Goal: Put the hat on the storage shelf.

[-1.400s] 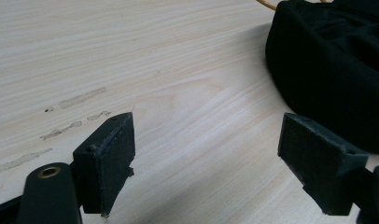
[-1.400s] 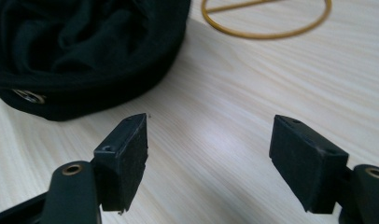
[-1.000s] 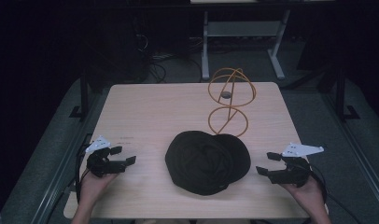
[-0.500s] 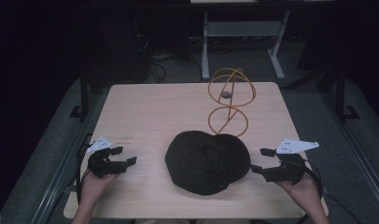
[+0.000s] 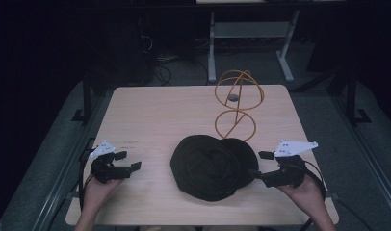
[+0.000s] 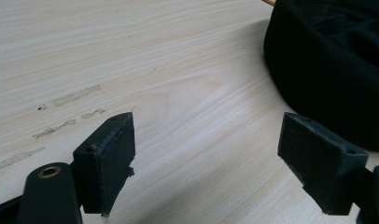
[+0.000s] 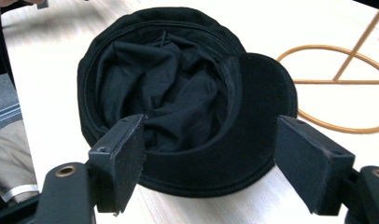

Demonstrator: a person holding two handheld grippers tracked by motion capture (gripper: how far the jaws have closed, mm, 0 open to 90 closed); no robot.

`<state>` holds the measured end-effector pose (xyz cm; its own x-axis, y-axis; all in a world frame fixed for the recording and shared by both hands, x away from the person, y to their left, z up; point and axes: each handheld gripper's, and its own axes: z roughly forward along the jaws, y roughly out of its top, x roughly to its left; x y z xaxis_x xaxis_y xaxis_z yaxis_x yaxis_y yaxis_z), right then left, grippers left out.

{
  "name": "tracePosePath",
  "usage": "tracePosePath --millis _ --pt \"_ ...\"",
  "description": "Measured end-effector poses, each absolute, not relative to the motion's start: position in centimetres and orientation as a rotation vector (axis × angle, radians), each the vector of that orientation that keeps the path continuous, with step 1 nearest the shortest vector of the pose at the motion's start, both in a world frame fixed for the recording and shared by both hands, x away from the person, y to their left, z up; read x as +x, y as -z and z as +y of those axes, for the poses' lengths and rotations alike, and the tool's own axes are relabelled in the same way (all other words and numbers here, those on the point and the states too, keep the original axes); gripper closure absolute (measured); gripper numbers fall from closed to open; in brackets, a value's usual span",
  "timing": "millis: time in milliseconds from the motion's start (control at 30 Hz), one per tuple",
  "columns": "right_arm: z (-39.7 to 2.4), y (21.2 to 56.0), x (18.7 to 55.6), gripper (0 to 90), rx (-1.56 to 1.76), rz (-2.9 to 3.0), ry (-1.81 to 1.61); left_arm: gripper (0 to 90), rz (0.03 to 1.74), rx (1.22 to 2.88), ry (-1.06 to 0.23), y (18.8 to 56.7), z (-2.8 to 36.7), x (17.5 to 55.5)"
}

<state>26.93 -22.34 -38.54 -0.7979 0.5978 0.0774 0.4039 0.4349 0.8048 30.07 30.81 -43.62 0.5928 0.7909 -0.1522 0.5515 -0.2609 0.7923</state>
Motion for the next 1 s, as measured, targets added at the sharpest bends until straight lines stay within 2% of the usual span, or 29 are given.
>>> tracePosePath --millis 1000 --pt "-17.5 37.5 27.6 24.9 0.751 2.573 -1.281 18.7 1.069 1.948 -0.341 43.6 30.8 30.1"
